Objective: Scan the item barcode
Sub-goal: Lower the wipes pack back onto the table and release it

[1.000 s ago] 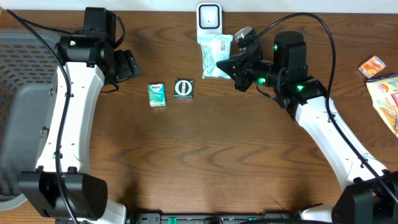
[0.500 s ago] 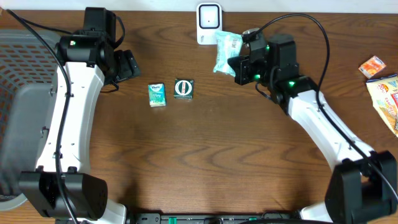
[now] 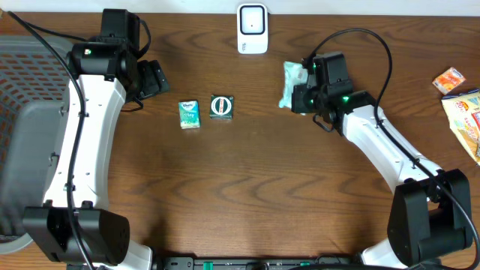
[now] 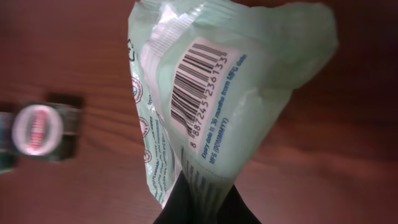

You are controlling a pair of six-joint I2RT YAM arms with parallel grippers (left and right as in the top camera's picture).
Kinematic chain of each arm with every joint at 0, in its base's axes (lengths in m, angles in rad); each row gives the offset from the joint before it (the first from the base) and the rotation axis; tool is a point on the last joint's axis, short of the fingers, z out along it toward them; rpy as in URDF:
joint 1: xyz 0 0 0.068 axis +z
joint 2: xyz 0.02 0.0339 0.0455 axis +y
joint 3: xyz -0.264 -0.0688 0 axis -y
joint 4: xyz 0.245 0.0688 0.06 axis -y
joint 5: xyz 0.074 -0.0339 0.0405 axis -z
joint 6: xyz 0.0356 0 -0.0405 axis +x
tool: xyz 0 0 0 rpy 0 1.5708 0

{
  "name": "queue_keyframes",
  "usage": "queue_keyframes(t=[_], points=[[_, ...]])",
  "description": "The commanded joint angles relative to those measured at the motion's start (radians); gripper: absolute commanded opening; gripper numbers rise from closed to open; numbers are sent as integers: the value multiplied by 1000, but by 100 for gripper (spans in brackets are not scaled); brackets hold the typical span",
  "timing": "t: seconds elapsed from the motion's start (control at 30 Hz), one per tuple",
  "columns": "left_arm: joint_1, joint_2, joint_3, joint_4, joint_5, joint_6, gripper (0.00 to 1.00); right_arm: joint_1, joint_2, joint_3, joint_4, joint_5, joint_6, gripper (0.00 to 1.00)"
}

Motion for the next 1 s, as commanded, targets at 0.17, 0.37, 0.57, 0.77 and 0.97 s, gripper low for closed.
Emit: queue_keyframes(t=[0.17, 0.37, 0.57, 0.77, 0.97], points=[[3, 5, 2, -3, -16, 2, 98, 13, -10, 4, -118, 206, -14, 1], [3, 5, 2, -3, -16, 2, 98, 15, -10, 3, -169, 284, -14, 1], [3, 5, 2, -3, -16, 2, 97, 18, -10, 3, -229, 382, -10, 2], [3, 5, 2, -3, -16, 2, 98, 32, -10, 3, -223, 365, 24, 3], [3, 5, 2, -3, -16, 2, 98, 81, -9, 3, -179, 294, 24, 23]])
